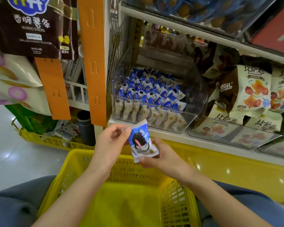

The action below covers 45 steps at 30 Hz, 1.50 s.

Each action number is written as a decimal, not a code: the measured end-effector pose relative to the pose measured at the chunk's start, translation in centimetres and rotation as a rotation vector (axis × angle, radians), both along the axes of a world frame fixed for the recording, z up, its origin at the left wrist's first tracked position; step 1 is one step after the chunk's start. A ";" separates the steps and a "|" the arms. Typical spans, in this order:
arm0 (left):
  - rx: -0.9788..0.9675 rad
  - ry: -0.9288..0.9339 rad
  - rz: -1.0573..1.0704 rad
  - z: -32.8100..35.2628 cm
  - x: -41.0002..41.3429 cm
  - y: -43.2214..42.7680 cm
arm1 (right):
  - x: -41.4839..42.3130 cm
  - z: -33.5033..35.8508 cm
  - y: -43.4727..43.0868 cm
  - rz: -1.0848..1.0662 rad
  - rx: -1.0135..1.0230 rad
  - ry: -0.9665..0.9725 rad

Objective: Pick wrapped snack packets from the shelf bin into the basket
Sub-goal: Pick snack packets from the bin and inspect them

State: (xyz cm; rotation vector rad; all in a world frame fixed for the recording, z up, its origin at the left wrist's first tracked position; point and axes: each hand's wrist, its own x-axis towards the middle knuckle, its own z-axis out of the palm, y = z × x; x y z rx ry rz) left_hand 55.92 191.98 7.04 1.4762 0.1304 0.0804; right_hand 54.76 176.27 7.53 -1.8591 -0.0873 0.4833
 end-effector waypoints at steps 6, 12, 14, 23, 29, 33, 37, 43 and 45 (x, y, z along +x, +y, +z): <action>0.308 -0.141 -0.146 -0.4 -0.6 -0.2 | 0.1 -0.1 0.0 -0.136 -0.095 -0.299; 0.175 -0.123 -0.077 -0.8 -1.2 -0.7 | 0.3 -0.2 0.1 -0.230 -0.064 -0.335; 0.267 -0.207 -0.025 -0.9 -1.6 -1.0 | 0.4 -0.2 0.4 -0.257 -0.063 -0.339; 0.321 -0.256 -0.008 -1.4 -2.0 -1.1 | -0.2 0.6 0.2 -0.167 -0.421 -0.590; 0.374 -0.381 0.040 -1.8 -3.0 -1.8 | -0.4 0.5 0.1 -0.222 -0.388 -0.556; 0.523 -0.540 0.007 -2.0 -3.3 -2.0 | -0.3 0.4 -0.1 -0.291 -0.303 -0.518; 0.298 -0.364 -0.028 -2.0 -3.4 -2.4 | -0.6 0.1 -0.3 -0.291 -0.249 -0.538; -0.025 0.014 -0.029 -1.9 -3.7 -3.0 | -1.6 -0.9 -0.4 -0.277 -0.148 -0.539; -0.095 0.195 -0.111 -2.3 -3.9 -3.2 | -2.0 -1.1 -0.6 -0.289 -0.120 -0.521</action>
